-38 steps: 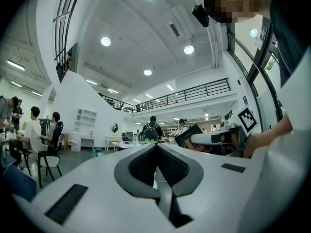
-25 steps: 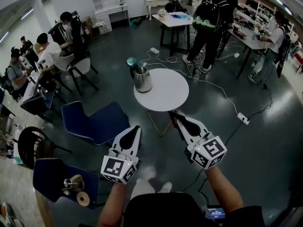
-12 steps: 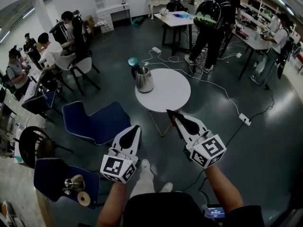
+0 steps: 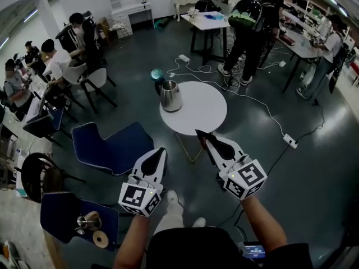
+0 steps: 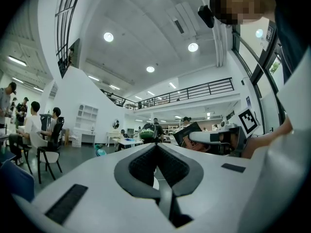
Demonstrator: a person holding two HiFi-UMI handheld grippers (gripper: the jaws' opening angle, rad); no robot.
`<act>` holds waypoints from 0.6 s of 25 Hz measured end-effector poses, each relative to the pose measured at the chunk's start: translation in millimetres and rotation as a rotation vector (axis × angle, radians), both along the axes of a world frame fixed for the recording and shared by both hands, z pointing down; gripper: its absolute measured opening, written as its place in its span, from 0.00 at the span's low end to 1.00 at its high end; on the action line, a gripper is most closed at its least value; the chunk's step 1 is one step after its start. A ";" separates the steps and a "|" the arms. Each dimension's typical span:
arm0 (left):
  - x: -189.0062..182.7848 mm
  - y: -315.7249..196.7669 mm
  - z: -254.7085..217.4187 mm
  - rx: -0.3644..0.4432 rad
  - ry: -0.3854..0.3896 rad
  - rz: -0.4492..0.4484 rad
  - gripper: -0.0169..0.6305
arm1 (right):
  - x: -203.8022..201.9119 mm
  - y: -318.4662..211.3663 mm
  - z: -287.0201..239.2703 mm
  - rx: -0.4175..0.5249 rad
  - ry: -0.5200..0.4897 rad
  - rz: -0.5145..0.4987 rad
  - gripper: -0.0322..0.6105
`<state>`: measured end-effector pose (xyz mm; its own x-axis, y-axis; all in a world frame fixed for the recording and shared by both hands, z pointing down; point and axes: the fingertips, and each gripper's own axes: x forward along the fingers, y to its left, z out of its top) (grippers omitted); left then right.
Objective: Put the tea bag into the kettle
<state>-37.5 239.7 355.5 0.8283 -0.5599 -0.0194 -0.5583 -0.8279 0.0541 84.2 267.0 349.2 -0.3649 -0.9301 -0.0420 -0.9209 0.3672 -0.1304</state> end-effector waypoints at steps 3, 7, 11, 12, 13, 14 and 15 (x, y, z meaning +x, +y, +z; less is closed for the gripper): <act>1.9 -15.9 1.9 -0.004 0.005 0.006 0.05 | -0.4 -14.3 0.9 -0.006 0.002 -0.001 0.08; 4.2 -39.9 1.9 -0.013 0.008 0.009 0.05 | 0.6 -39.2 1.6 -0.013 0.005 0.004 0.08; 6.9 -64.8 1.3 -0.019 0.010 0.010 0.05 | 2.1 -64.8 2.6 -0.016 0.004 0.005 0.08; 7.9 -71.0 2.4 -0.018 0.010 0.011 0.05 | 3.1 -71.1 3.5 -0.017 0.004 0.005 0.08; 8.7 -77.5 4.3 -0.018 0.012 0.012 0.05 | 4.3 -77.5 4.9 -0.018 0.001 0.007 0.08; 9.2 -84.2 6.6 -0.019 0.013 0.012 0.05 | 5.3 -84.3 6.8 -0.021 -0.001 0.009 0.08; 9.5 -91.0 8.9 -0.022 0.013 0.011 0.05 | 6.2 -91.4 8.8 -0.023 -0.002 0.010 0.08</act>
